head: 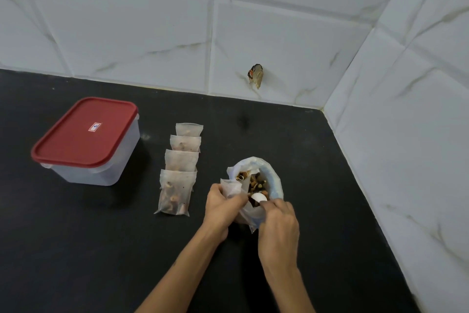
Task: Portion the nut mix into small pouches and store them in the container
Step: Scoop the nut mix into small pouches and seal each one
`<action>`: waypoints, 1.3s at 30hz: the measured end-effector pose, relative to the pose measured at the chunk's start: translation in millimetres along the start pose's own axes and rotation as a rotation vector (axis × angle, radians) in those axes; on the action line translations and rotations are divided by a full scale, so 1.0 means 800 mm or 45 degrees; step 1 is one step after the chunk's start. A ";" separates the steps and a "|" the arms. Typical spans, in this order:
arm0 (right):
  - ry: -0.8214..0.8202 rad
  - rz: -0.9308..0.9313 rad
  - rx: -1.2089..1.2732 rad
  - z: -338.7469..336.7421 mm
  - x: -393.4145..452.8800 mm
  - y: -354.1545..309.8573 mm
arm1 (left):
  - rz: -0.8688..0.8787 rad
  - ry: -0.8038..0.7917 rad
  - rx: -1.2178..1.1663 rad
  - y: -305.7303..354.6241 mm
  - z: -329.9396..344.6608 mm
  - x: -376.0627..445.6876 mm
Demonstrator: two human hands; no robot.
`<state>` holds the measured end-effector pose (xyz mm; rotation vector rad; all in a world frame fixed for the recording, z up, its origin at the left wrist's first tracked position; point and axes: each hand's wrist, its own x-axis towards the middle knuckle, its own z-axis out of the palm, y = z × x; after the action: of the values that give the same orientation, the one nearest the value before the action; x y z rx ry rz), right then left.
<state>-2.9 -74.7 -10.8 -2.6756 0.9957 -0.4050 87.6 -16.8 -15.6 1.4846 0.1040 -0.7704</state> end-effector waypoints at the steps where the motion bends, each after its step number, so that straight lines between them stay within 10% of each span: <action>1: -0.015 0.001 0.028 -0.001 0.002 0.001 | -0.004 -0.002 0.003 -0.001 0.000 -0.001; 8: 0.178 0.171 0.440 -0.026 0.031 0.017 | -0.062 0.002 -0.025 -0.003 -0.004 0.000; 27: -0.171 -0.009 -0.046 -0.020 0.080 0.020 | -0.161 -0.066 -0.166 -0.009 -0.004 0.009; 39: -0.289 0.397 0.279 -0.029 0.085 0.036 | -0.076 -0.158 -0.245 -0.013 -0.003 0.010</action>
<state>21.1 -144.1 12.8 -2.2630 1.1949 -0.1328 89.6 -16.4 -28.6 1.2535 0.1251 -0.8745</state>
